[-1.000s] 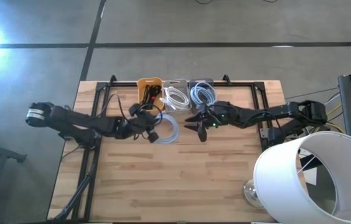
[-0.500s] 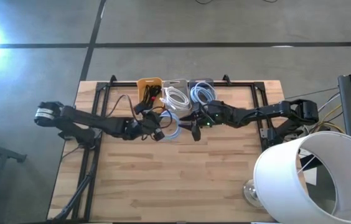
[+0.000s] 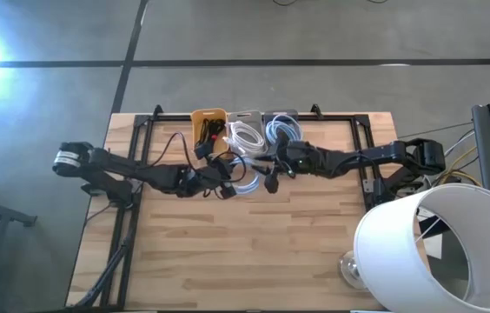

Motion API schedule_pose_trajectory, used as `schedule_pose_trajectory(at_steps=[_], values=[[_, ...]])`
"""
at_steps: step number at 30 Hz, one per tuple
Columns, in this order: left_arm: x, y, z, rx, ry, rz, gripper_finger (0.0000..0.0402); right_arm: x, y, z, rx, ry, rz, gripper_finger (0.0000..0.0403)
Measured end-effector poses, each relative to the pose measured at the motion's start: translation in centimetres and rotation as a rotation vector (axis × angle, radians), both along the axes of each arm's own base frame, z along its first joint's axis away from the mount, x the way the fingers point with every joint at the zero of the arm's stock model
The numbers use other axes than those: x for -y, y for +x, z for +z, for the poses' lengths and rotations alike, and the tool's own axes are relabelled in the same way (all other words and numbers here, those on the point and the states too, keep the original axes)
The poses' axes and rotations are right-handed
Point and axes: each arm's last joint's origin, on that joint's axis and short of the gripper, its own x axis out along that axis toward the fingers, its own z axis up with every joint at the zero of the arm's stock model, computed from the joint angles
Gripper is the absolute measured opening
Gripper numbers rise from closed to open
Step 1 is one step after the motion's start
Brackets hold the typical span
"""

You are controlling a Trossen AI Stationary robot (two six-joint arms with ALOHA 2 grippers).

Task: Pick & Place USB Port
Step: Put the blue display cable into the black bin

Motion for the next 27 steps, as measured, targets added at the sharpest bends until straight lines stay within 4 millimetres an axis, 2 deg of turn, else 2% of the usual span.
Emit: schedule_pose_trajectory(at_steps=[8,15,18,24,27], values=[[1.0,0.2,0.3,-0.02,0.043,-0.082,0.0053,-0.1,0.0,-0.1,-0.009,-0.026,0.031,0.016],[1.2,0.5,0.8,0.017,0.068,-0.125,0.0053,-0.2,0.1,-0.1,0.006,0.027,0.06,0.0154],[1.2,0.5,0.9,0.022,0.066,-0.124,0.0053,-0.2,0.1,-0.1,0.007,0.034,0.058,0.013],[1.2,0.5,0.8,0.027,0.059,-0.12,0.0053,-0.2,0.0,-0.1,0.004,0.034,0.059,0.0052],[1.2,0.4,0.5,0.031,0.048,-0.112,0.0053,-0.4,0.1,-0.1,0.002,0.035,0.061,0.0038]])
